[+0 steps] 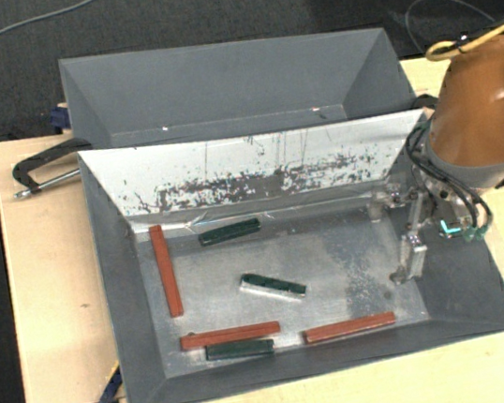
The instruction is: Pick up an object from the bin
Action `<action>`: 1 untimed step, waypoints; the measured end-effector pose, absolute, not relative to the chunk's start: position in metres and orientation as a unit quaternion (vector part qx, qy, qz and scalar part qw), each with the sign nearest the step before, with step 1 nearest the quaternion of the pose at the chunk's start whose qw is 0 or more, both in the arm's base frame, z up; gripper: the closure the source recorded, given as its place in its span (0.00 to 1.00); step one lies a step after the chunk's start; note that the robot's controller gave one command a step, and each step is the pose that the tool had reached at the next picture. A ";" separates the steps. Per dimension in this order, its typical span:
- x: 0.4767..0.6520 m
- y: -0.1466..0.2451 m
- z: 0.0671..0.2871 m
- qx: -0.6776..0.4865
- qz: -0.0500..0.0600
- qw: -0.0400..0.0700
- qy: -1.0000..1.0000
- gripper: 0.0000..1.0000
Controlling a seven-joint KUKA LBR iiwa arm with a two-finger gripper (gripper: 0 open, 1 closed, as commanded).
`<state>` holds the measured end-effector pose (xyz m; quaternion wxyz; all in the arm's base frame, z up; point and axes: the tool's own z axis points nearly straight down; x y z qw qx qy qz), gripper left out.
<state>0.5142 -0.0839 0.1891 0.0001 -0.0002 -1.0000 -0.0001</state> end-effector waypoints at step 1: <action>0.494 -0.037 0.174 0.076 -0.001 0.001 -0.997 0.00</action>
Offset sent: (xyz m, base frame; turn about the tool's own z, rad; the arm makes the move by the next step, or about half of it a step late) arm -0.0210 0.0452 -0.0152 -0.1508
